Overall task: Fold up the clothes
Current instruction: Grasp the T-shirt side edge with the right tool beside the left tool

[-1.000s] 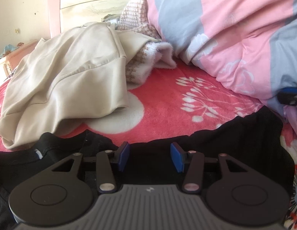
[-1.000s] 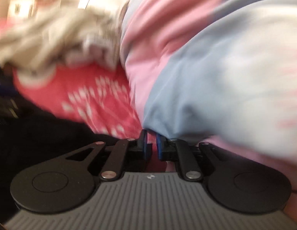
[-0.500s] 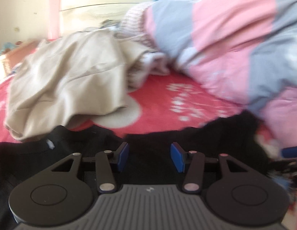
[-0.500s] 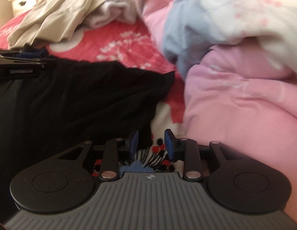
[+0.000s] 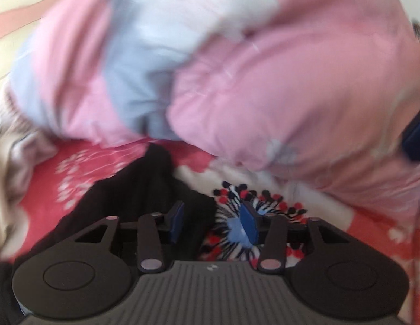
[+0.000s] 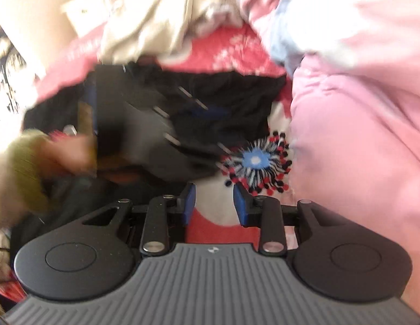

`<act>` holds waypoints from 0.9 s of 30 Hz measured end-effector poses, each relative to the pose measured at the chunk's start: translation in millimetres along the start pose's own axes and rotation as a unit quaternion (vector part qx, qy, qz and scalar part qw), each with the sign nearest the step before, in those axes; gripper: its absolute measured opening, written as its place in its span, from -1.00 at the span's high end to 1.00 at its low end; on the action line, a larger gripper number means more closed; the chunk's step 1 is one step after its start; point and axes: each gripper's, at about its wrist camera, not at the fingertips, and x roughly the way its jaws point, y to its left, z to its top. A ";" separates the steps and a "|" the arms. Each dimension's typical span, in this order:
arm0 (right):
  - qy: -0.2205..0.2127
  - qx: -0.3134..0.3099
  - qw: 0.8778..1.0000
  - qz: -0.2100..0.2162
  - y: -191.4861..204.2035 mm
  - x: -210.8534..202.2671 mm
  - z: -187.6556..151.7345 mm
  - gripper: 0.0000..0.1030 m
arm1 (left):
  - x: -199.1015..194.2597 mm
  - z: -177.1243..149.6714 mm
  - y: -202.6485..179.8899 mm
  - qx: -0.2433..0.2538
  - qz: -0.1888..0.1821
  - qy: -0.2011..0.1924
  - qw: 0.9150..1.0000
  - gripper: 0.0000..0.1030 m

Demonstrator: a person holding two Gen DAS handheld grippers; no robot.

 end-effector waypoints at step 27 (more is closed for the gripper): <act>-0.070 0.312 0.947 0.040 -96.9 127.1 38.2 0.44 | -12.7 -50.8 82.3 -0.308 -0.100 -0.057 0.944 0.92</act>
